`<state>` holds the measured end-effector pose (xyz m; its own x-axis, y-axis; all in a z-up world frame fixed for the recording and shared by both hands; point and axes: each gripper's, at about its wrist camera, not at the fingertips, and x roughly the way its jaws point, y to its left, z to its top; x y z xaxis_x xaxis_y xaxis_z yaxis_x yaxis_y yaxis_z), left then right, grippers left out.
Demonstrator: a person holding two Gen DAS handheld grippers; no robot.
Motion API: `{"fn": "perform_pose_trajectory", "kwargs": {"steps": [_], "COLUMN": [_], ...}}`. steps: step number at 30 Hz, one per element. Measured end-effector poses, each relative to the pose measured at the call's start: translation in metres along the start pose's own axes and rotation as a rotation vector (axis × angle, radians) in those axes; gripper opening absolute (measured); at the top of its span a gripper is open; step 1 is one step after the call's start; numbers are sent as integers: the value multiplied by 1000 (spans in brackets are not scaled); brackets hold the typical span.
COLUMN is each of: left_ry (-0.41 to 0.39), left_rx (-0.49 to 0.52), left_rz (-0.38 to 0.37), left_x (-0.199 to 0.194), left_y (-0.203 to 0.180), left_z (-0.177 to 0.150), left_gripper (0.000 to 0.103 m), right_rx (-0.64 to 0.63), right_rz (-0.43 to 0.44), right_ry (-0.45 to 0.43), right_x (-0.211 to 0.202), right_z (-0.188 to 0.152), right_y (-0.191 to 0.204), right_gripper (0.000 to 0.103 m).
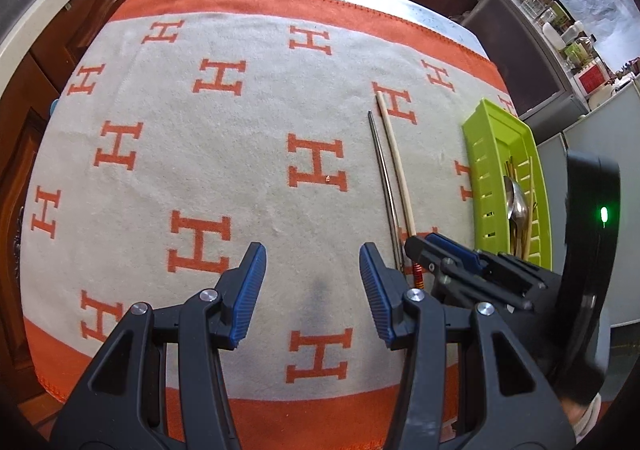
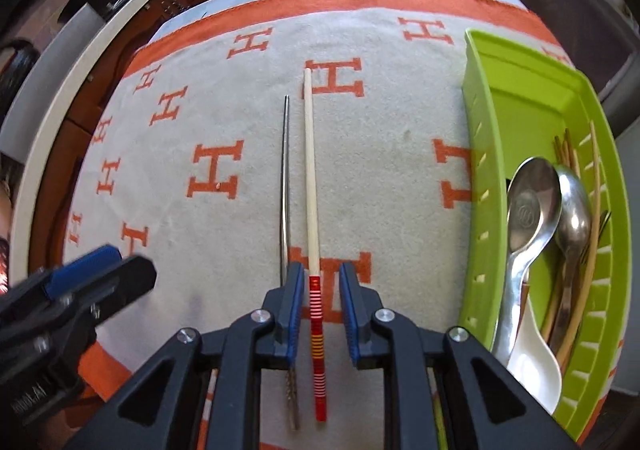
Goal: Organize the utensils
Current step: 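Grasp the red-banded chopstick with the right tool while the left grasps the metal chopstick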
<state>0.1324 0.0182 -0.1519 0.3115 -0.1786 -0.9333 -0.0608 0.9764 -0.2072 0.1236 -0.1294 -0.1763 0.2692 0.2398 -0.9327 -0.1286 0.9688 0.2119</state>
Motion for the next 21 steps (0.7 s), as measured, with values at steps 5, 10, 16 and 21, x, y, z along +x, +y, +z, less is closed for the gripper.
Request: {"fn": "perform_pose_trajectory", "kwargs": {"steps": [5,10,16,21], "left_ry": [6,10,-2,-16], "left_rx": [-14,-14,26,67], "left_rz": [11,28,60,138], "left_x": [12,22,36,53], "left_y": [-9,-23,-53,-78], "left_z": [7,8,0,-12], "left_gripper": [46,45,45,45], "right_rx": [-33,160,302,369], "right_rz": [-13,204,314,266], "right_ry": [-57,-121,-220,-301], "right_x": [-6,-39,-85,-110], "right_z": [-13,-25,-45,-60], "right_y": [-3,-44,-94,-129], "right_gripper": [5,5,5,5]}}
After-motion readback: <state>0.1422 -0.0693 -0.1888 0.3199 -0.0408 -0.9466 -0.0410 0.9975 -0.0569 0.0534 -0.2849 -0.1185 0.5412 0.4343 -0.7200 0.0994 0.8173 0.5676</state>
